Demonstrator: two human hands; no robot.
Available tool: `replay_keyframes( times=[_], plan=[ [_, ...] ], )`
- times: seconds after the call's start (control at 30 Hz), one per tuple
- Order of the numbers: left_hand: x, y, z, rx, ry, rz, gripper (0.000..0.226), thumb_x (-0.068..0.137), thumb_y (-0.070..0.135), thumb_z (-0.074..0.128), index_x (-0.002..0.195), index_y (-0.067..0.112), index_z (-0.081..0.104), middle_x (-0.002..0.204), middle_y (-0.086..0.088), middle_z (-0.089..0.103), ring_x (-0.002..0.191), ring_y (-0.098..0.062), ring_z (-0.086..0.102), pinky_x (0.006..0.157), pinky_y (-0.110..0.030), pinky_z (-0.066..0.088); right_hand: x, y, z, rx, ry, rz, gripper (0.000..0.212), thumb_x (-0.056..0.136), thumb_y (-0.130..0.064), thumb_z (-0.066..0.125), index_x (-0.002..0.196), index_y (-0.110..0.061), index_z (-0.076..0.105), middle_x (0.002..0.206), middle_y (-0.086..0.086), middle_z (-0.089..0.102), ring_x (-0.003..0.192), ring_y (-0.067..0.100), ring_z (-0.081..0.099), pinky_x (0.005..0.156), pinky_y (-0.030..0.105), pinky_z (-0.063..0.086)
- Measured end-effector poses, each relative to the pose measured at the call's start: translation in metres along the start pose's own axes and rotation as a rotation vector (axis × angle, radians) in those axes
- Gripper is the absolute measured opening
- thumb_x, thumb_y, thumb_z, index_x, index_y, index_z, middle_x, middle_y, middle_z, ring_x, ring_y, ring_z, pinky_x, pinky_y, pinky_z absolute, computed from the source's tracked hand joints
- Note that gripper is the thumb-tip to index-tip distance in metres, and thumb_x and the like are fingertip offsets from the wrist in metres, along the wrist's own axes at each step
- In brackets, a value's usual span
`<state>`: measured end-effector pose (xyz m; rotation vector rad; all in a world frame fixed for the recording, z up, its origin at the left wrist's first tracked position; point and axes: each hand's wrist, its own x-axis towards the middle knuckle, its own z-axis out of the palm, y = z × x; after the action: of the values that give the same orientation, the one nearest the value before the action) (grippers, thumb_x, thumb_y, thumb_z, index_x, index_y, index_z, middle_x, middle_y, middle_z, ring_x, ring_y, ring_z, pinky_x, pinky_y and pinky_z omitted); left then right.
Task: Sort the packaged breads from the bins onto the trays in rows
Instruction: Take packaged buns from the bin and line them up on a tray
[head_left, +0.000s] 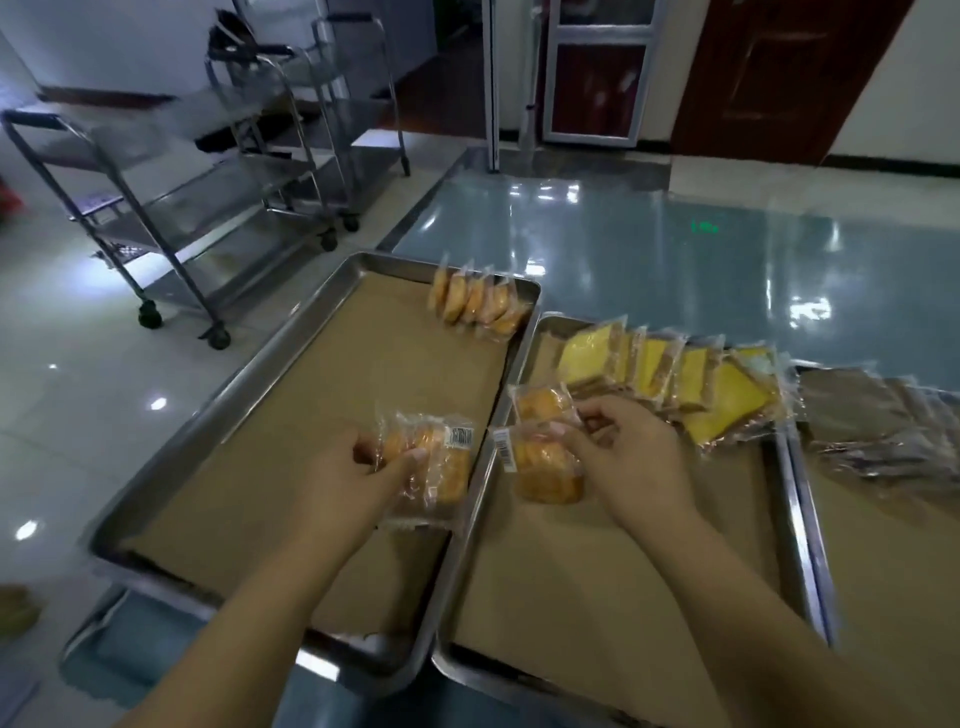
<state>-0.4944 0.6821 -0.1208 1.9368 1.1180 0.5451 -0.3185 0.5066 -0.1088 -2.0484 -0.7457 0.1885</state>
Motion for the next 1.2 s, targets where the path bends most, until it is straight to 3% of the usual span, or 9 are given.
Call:
replay_keyframes(
  times=[0.17,0.33,0.43,0.5,0.63,0.9,1.1,1.2],
  plan=[
    [0.047,-0.027,-0.011,0.013,-0.042,-0.066,0.042,0.071,0.039,0.077,0.076,0.005,0.053,0.073,-0.014,0.062,0.066,-0.030,0.061,0.056,-0.047,0.051,0.025,-0.024,0.061,-0.038,0.032,-0.003,0.012,0.081,-0.042,0.066,0.088,-0.033,0.064,0.086,-0.015,0.060,0.080,0.002,0.056,0.069,0.033,0.053],
    [0.109,-0.048,-0.029,0.059,-0.092,-0.022,0.042,0.072,0.046,0.074,0.065,0.015,0.047,0.058,0.000,0.052,0.053,-0.014,0.049,0.046,-0.029,0.036,0.044,-0.054,0.134,-0.033,0.069,0.041,0.009,0.083,-0.045,0.063,0.084,-0.040,0.055,0.089,-0.018,0.053,0.078,-0.004,0.052,0.062,0.016,0.042],
    [0.150,-0.053,-0.046,0.125,-0.122,-0.002,0.038,0.073,0.052,0.070,0.065,0.022,0.049,0.057,0.006,0.054,0.053,-0.007,0.050,0.045,-0.025,0.029,0.056,-0.070,0.172,0.013,0.081,0.124,0.012,0.084,-0.046,0.061,0.084,-0.039,0.051,0.086,-0.015,0.056,0.074,0.001,0.057,0.061,0.025,0.052],
    [0.183,-0.059,-0.060,0.167,-0.168,0.013,0.039,0.071,0.059,0.067,0.070,0.023,0.052,0.063,0.006,0.058,0.059,-0.009,0.055,0.048,-0.025,0.034,0.071,-0.082,0.199,0.012,0.101,0.154,0.014,0.084,-0.041,0.062,0.081,-0.036,0.050,0.083,-0.013,0.057,0.073,0.003,0.056,0.061,0.027,0.052],
    [0.246,-0.067,-0.071,0.179,-0.226,0.065,0.039,0.070,0.063,0.062,0.080,0.028,0.049,0.074,0.010,0.058,0.070,-0.013,0.058,0.061,-0.030,0.046,0.108,-0.100,0.237,-0.004,0.129,0.160,0.019,0.085,-0.030,0.065,0.075,-0.033,0.049,0.081,-0.012,0.054,0.073,0.003,0.053,0.060,0.019,0.045],
    [0.337,-0.060,-0.050,0.250,-0.224,0.156,0.051,0.068,0.073,0.057,0.095,0.031,0.046,0.080,0.011,0.057,0.070,-0.007,0.057,0.056,-0.025,0.045,0.178,-0.097,0.291,0.085,0.199,0.274,0.020,0.084,-0.026,0.066,0.078,-0.033,0.048,0.088,-0.012,0.052,0.077,0.004,0.055,0.062,0.018,0.047],
    [0.374,-0.045,-0.020,0.299,-0.325,0.226,0.029,0.077,0.054,0.065,0.091,0.033,0.050,0.083,0.010,0.057,0.076,-0.010,0.054,0.066,-0.029,0.043,0.219,-0.076,0.311,0.347,0.168,0.466,0.015,0.085,-0.019,0.066,0.092,-0.027,0.056,0.093,-0.009,0.062,0.086,0.004,0.060,0.067,0.020,0.050],
    [0.379,-0.052,-0.010,0.251,-0.445,0.273,0.050,0.075,0.050,0.069,0.116,0.029,0.051,0.107,0.007,0.059,0.099,-0.014,0.057,0.086,-0.033,0.048,0.221,-0.064,0.313,0.319,0.066,0.459,0.029,0.083,-0.019,0.069,0.104,-0.032,0.055,0.099,-0.013,0.061,0.093,0.001,0.059,0.071,0.017,0.049]
  ],
)
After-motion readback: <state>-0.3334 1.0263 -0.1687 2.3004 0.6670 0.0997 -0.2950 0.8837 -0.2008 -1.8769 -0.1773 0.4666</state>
